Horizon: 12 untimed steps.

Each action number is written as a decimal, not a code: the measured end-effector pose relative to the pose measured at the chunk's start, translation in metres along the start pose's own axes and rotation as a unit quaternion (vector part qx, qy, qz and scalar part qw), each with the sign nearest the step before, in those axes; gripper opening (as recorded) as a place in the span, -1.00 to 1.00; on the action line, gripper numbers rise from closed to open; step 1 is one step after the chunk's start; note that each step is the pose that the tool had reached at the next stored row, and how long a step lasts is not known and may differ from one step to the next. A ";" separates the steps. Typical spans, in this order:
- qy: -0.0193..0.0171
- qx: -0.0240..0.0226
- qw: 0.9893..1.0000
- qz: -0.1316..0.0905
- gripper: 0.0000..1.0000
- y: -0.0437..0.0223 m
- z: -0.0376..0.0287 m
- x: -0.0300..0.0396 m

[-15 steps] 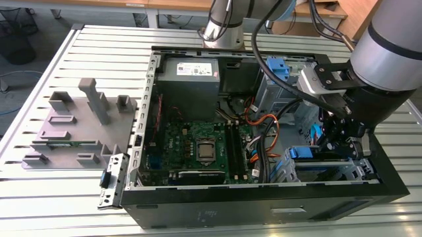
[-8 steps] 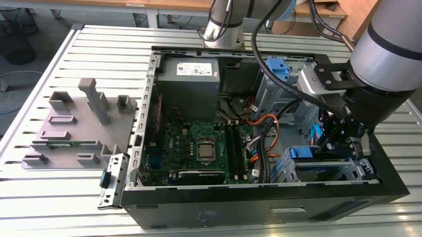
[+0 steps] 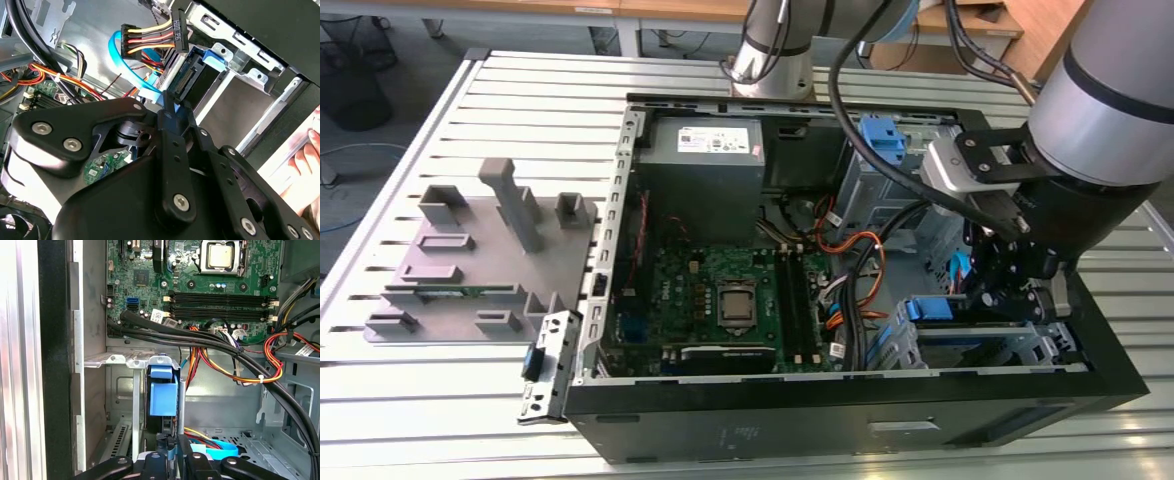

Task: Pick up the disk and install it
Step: 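Insert the first disk wire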

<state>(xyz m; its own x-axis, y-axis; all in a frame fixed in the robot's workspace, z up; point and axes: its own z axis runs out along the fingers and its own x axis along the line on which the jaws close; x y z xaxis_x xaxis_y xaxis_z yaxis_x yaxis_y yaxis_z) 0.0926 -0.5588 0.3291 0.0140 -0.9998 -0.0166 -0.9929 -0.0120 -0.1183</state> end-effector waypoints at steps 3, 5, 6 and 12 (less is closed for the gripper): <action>0.000 0.000 1.000 0.000 -0.54 -0.0002 -0.0021 -0.0001; 0.000 0.000 1.000 0.000 -0.54 -0.0006 -0.0055 -0.0001; 0.000 0.000 1.000 0.000 -0.54 -0.0009 -0.0077 -0.0002; 0.000 0.000 1.000 0.000 -0.54 -0.0028 -0.0234 -0.0004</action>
<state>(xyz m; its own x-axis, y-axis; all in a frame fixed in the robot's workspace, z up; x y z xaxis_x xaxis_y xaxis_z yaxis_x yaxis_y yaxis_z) 0.0926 -0.5588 0.3527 0.0140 -0.9998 -0.0167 -0.9929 -0.0119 -0.1183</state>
